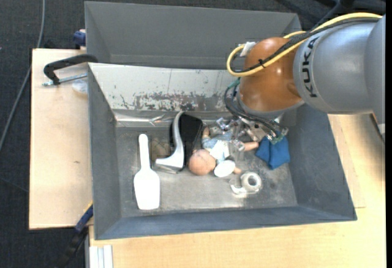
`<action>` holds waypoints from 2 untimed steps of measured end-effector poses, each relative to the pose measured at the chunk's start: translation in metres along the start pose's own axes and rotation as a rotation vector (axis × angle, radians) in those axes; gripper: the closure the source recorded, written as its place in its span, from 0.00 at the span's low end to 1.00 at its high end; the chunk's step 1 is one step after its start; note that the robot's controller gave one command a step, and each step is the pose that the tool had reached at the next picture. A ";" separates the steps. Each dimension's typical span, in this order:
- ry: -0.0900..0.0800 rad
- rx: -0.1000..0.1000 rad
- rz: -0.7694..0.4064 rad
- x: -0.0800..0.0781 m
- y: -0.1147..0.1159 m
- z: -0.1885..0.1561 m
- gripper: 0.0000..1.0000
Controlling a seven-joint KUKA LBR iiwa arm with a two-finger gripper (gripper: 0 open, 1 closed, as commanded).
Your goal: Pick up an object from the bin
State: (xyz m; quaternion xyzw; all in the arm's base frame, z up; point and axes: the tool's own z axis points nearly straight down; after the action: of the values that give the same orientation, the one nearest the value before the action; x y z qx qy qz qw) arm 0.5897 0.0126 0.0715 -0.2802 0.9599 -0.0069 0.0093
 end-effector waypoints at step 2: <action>-0.001 -0.002 -0.052 0.009 -0.004 -0.111 1.00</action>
Offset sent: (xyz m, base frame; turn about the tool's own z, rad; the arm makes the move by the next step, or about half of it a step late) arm -0.0105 -0.0101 0.1244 -0.0655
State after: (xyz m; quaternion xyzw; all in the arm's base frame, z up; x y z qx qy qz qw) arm 0.5819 0.0049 0.1821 -0.3053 0.9522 -0.0063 0.0091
